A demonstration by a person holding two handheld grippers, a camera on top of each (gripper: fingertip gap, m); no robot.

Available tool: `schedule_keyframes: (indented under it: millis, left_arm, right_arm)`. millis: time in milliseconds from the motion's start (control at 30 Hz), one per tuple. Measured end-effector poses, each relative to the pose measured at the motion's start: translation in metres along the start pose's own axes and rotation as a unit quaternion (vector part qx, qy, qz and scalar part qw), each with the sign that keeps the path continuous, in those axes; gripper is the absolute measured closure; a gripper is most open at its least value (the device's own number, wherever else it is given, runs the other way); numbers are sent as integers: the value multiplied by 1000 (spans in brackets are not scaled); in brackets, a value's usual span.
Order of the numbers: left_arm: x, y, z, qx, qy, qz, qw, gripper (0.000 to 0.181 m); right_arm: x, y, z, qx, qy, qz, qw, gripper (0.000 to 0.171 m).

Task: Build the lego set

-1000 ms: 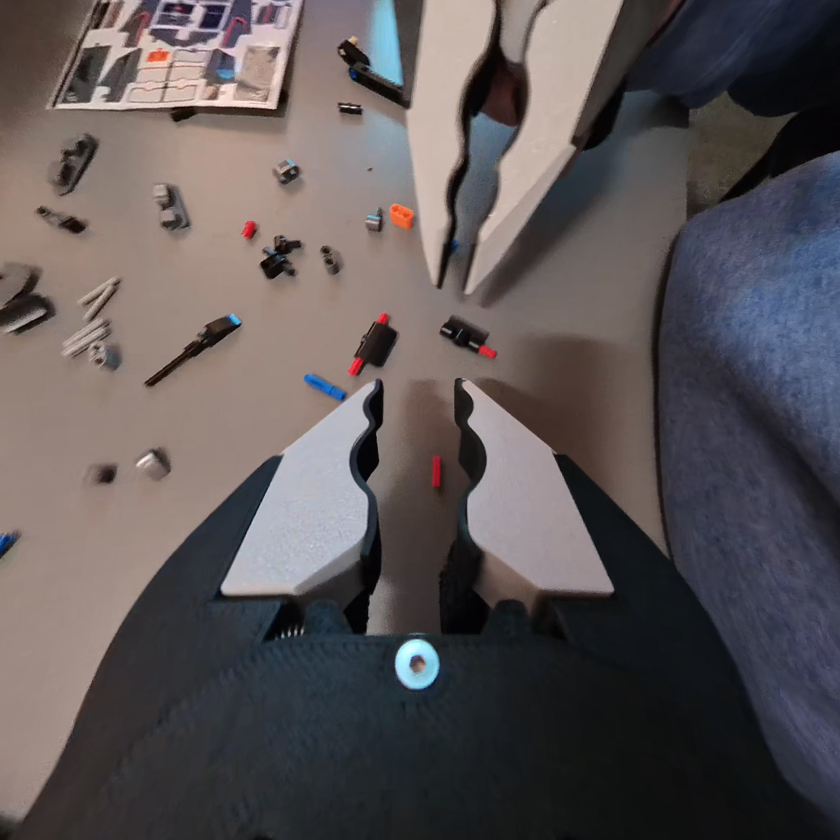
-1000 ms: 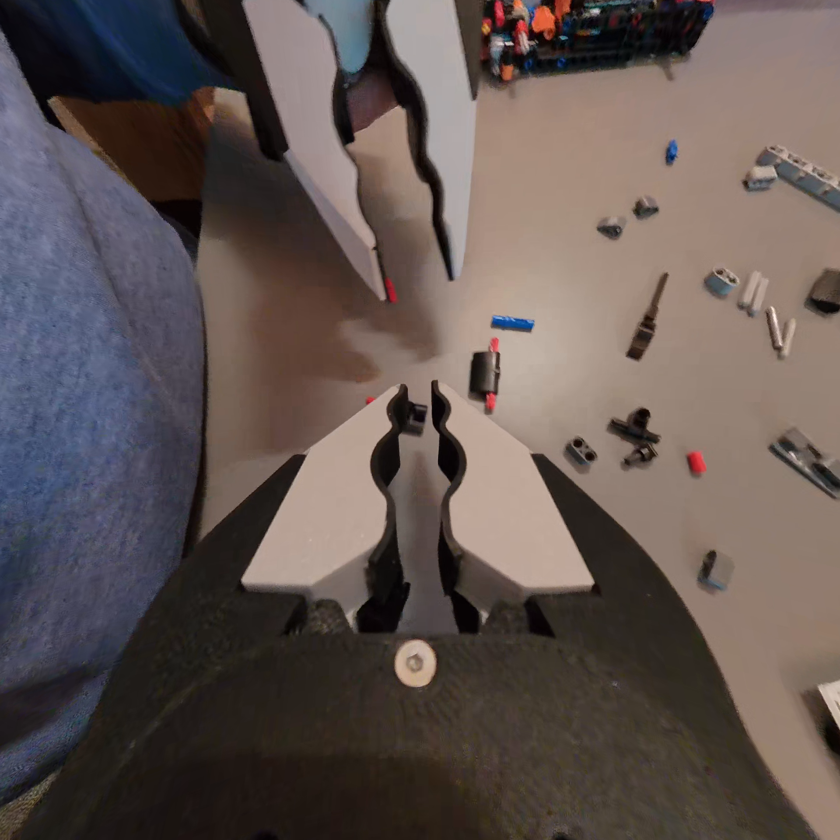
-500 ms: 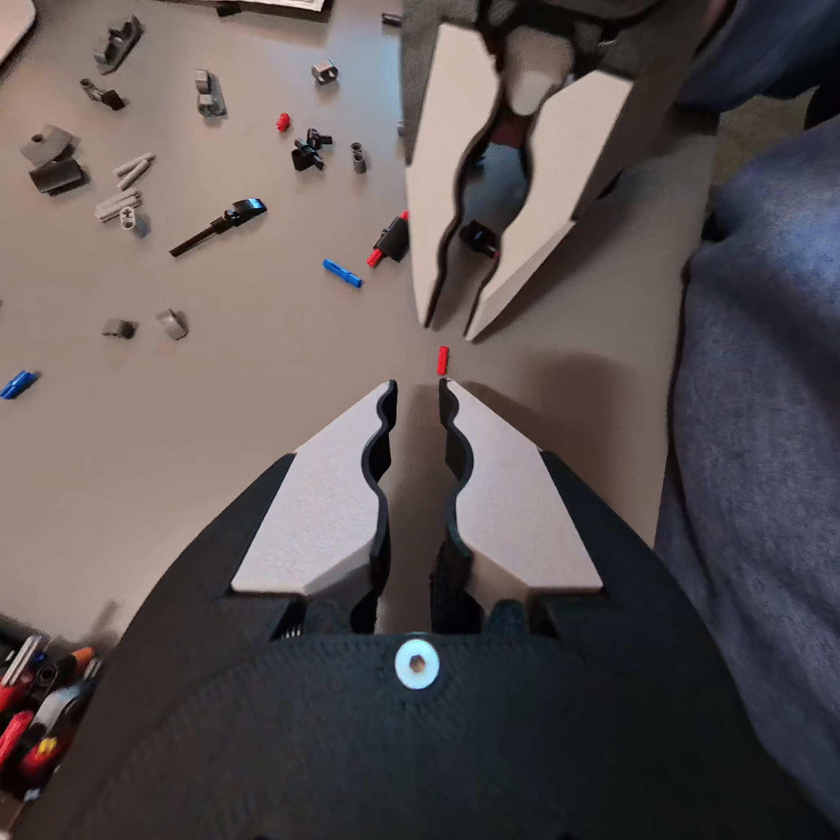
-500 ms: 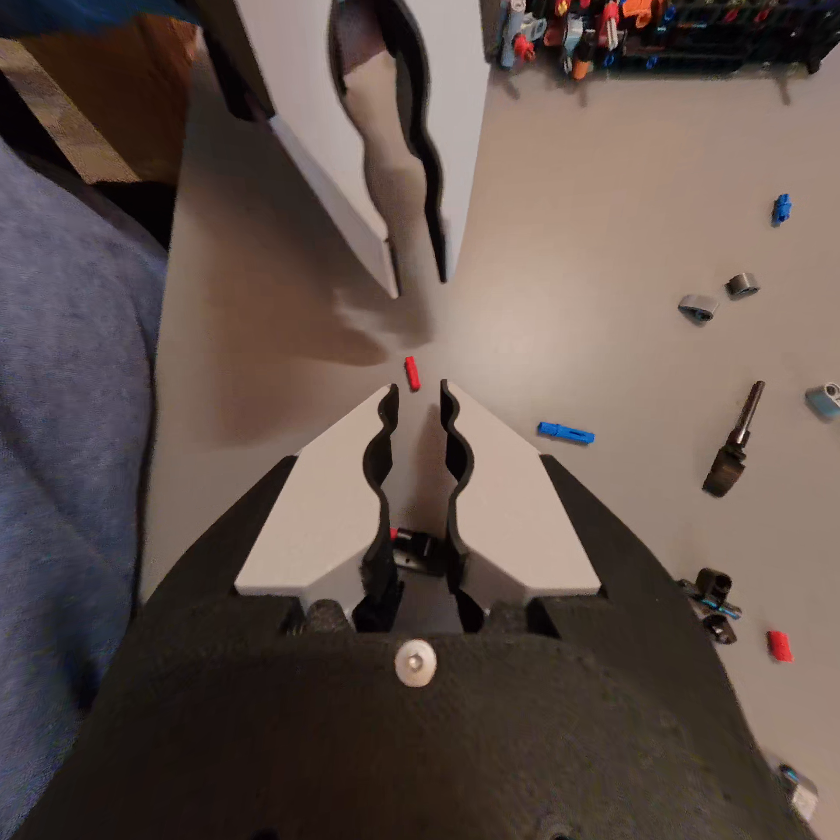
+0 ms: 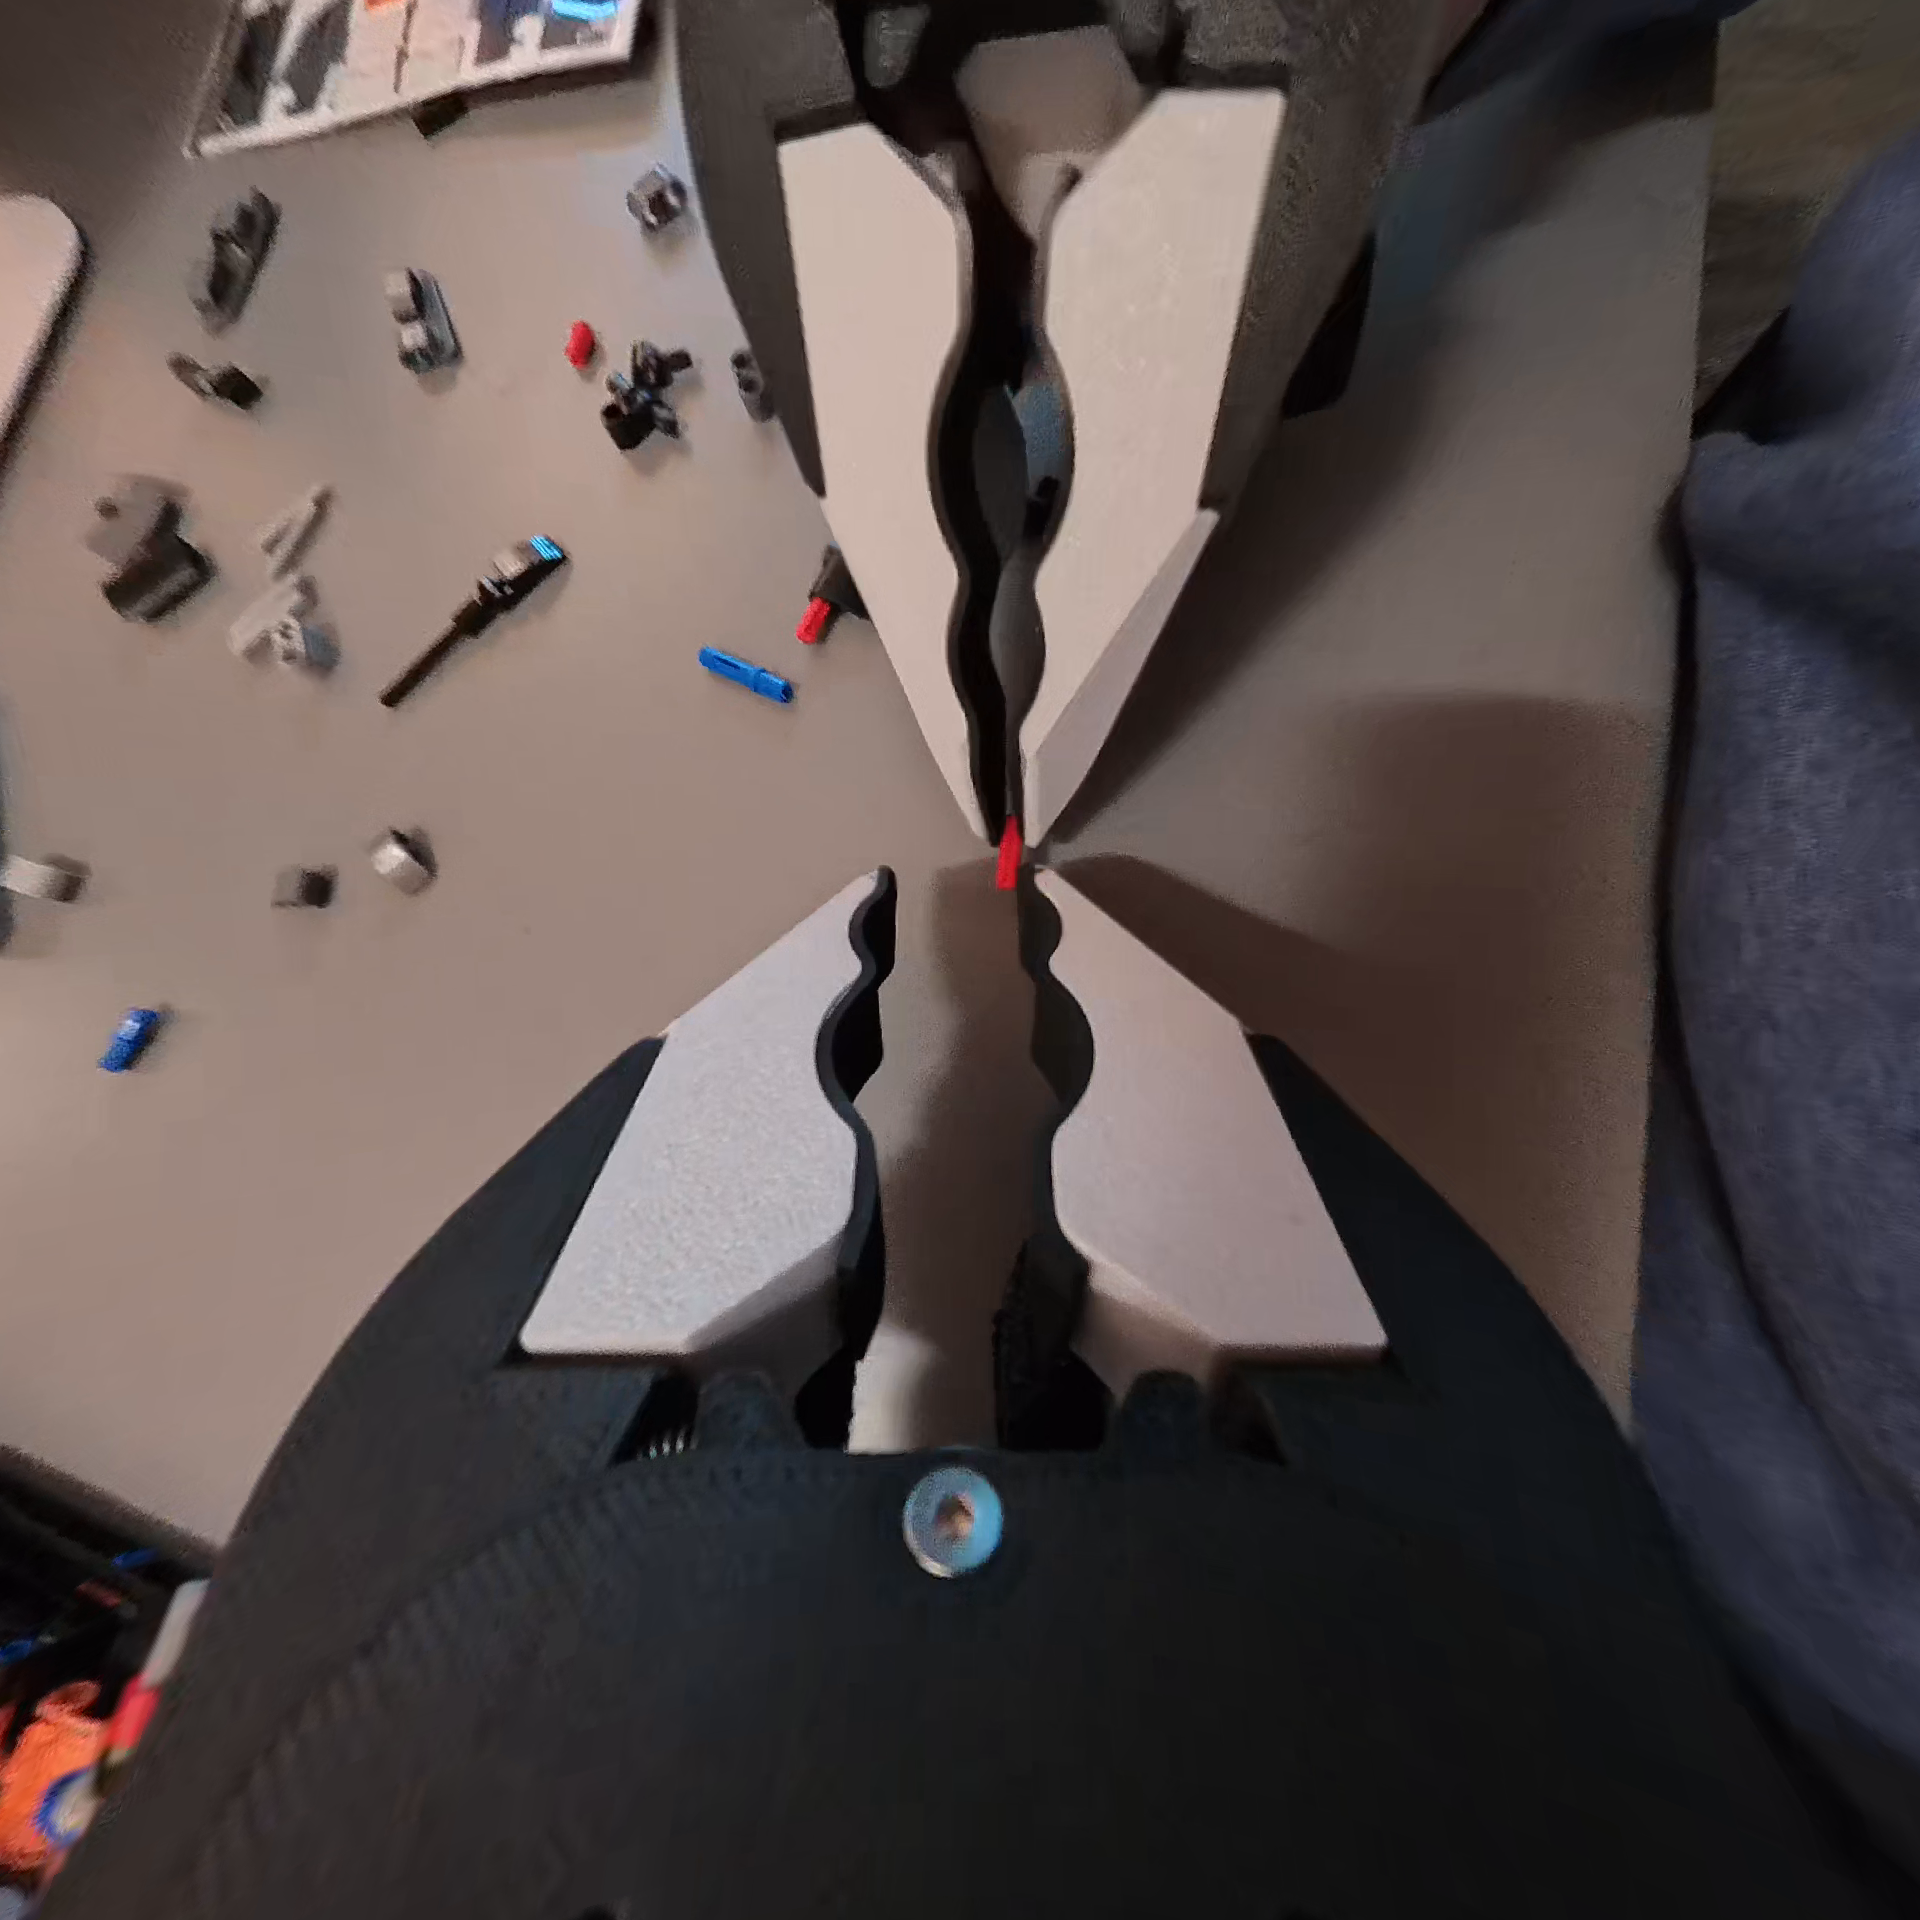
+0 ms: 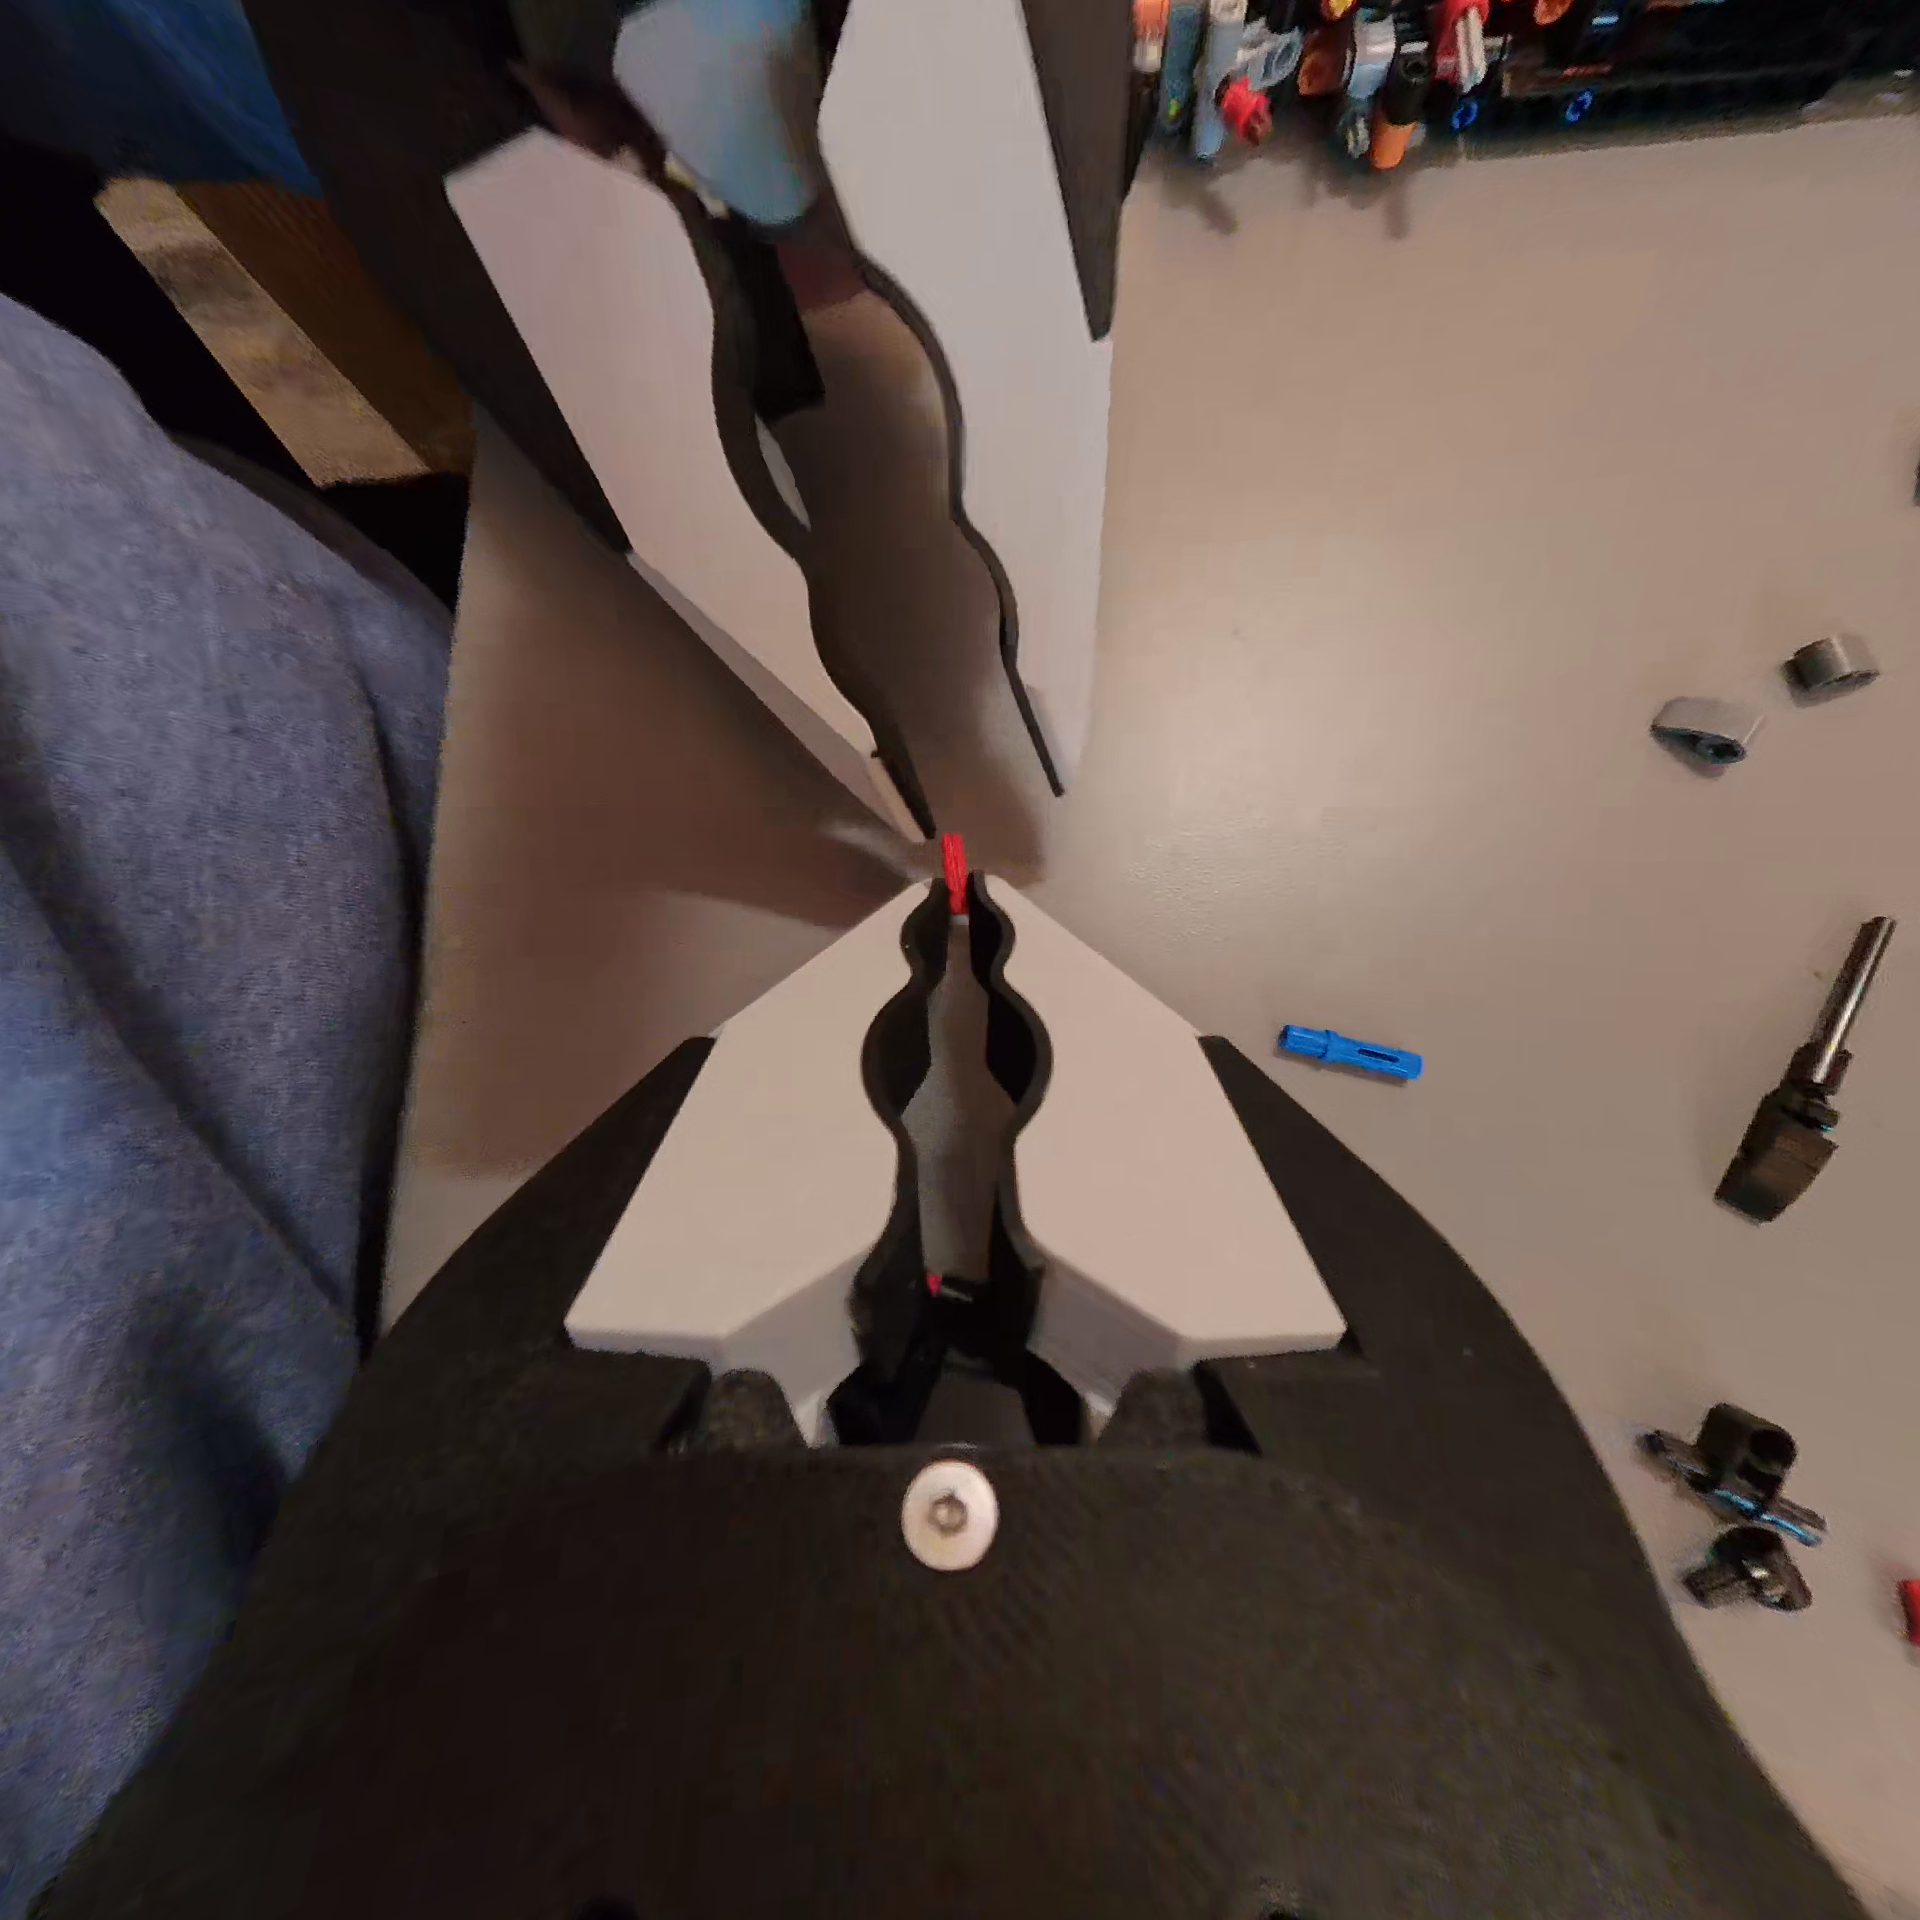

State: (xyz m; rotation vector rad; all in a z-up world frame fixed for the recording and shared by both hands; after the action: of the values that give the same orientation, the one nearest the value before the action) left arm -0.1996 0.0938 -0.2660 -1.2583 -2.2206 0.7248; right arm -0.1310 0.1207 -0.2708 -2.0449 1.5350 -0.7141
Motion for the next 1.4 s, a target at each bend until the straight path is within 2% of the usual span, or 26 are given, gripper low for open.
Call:
schedule_keyframes:
  millis: [233,367,533,600,667,733,833,1033,1200,1400]
  left_arm:
    - [-6,-9,-21,-36,126,-50,990,163]
    - [-6,-13,-37,-63,178,-89,978,174]
    - [-7,-13,-42,-66,191,-94,975,179]
    - [-5,-17,-46,-81,188,-106,973,180]
    - [0,-24,-54,-116,151,-111,975,179]
    - [3,-29,-60,-151,100,-79,980,179]
    - [10,-37,-70,-210,14,-12,978,180]
    - [8,-41,-83,-270,-103,149,946,179]
    - [7,-39,-87,-286,-167,236,914,179]
    - [3,-37,-91,-280,-187,290,896,179]
  right_arm:
    - [-8,-30,-17,-64,81,-62,993,170]
    - [-7,-38,-21,-72,93,-84,989,170]
    - [-8,-45,-24,-90,107,-88,986,170]
    - [-9,-51,-28,-118,116,-84,983,169]
    - [-9,-63,-34,-160,101,-68,980,161]
    - [-3,-75,-40,-194,52,-41,979,162]
    - [6,-84,-44,-192,-51,32,980,164]
    - [23,-98,-52,-177,-186,112,960,165]
    - [32,-101,-54,-164,-238,136,948,169]
    - [39,-105,-52,-162,-258,126,944,169]
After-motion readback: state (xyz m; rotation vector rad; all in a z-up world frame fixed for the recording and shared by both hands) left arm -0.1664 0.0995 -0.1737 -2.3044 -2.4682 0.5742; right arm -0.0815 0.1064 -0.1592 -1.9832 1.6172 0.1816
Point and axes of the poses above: each gripper's, where its closed fingertips meet, y out along the fingers, z out of its underside, x = y × z across the jaws, the point moved 5 cm from there along -y, back along the fingers, and after that the axes turned 3 degrees about -x, right-handed, at the moved point
